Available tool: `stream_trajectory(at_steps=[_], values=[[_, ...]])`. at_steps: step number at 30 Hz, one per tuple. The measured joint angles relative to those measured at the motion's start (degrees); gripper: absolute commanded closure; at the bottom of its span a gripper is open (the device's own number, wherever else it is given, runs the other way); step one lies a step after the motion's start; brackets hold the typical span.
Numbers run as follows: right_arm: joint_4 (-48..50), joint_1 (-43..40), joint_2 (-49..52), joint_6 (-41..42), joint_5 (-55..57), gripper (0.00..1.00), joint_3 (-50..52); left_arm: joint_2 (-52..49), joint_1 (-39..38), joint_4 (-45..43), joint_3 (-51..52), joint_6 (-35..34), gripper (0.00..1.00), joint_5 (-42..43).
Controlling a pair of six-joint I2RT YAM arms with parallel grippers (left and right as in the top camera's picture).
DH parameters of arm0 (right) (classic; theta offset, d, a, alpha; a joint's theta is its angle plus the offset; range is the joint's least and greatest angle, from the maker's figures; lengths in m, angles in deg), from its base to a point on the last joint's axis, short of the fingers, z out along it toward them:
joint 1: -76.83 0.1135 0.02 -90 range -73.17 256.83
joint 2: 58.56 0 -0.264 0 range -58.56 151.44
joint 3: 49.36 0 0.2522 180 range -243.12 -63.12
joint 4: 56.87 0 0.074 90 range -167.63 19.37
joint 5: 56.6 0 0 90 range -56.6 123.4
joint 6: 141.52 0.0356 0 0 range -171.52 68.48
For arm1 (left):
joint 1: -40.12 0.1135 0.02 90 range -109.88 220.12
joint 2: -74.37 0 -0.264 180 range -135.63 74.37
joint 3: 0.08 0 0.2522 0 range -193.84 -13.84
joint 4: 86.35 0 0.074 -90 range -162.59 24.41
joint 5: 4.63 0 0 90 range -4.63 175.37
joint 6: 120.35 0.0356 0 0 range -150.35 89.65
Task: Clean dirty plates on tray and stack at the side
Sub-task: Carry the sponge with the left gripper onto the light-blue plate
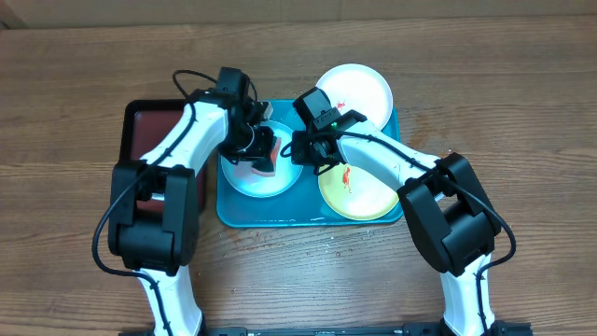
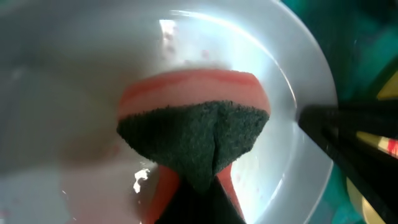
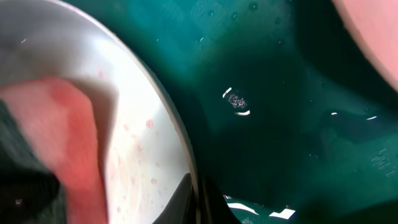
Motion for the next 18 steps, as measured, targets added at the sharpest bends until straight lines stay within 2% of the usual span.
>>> stream_trajectory(at_steps=[2,8,14,18], values=[[0.0,0.0,0.0,-0.02,-0.09,0.96,0.0,0.0,0.87,-1.44,0.09,-1.38,0.96,-0.81],[0.09,0.0,0.0,0.04,-0.13,0.96,0.0,0.0,2.08,-2.86,0.11,-8.72,0.96,-10.19],[-0.07,0.11,0.0,-0.04,-0.81,0.96,0.0,0.11,1.9,5.27,-0.22,-10.32,0.96,-14.21],[-0.09,0.11,0.0,-0.07,-0.98,0.96,0.0,0.15,1.9,11.72,-0.22,-6.8,0.96,-13.29]])
